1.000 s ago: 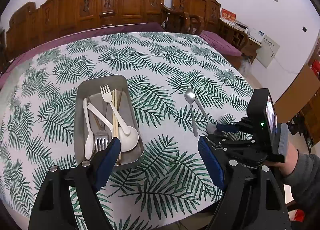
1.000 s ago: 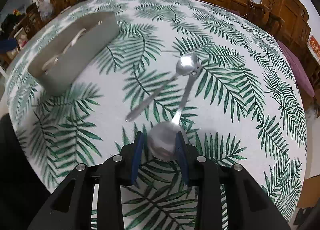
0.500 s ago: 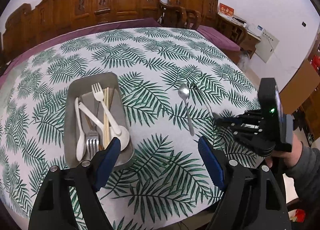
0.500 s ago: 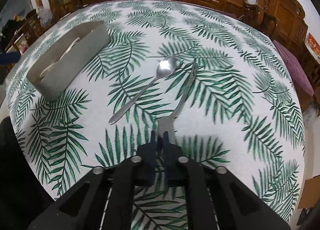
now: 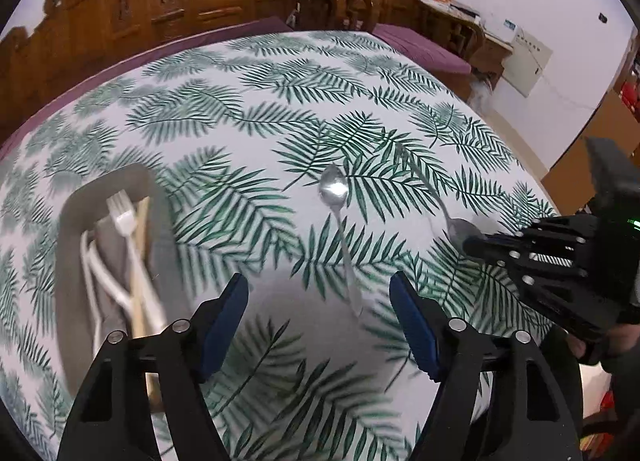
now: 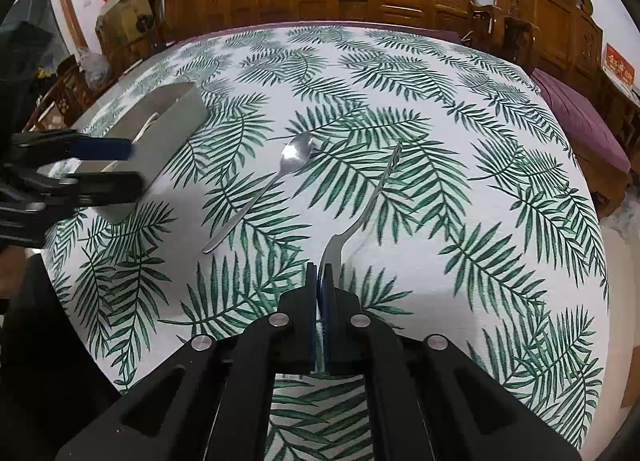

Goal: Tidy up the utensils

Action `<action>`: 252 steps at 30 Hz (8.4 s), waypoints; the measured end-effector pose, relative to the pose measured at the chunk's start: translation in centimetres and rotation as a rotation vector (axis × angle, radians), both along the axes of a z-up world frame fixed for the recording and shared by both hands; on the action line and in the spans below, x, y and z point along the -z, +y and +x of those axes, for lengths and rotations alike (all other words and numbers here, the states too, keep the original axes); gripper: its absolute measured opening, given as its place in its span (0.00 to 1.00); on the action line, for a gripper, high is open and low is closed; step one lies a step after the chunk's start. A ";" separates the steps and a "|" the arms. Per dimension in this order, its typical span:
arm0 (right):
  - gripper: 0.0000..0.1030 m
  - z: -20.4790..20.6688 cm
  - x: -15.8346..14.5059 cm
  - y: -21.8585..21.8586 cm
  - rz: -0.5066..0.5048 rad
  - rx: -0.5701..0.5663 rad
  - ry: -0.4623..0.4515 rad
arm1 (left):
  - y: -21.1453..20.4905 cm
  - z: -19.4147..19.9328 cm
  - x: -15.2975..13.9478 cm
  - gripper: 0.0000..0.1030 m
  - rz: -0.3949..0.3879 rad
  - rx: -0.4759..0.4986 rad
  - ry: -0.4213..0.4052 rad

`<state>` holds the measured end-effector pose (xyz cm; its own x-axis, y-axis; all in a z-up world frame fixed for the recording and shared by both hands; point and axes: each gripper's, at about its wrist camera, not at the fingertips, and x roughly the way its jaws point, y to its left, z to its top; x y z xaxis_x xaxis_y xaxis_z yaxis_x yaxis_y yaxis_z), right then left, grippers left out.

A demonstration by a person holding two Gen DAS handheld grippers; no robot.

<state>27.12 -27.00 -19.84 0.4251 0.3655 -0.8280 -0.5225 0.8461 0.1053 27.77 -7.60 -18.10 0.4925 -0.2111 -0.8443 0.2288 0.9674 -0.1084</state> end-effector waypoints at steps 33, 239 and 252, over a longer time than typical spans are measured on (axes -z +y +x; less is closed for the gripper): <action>0.03 -0.2 -0.4 -0.3 0.036 -0.005 -0.005 | -3.5 6.0 4.5 0.00 0.068 0.044 0.098; 0.98 -16.3 -16.7 6.7 0.220 0.113 -0.360 | 10.7 -19.3 -12.5 0.92 -0.010 -0.273 -0.343; 0.97 -20.1 -23.1 3.8 0.238 0.178 -0.518 | 8.5 -23.4 -20.0 0.92 -0.039 -0.252 -0.499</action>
<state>7.04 -23.21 3.24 0.8236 0.4017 -0.4004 -0.4087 0.9098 0.0722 4.36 0.94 1.91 0.8694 -0.0618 -0.4902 0.0240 0.9963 -0.0831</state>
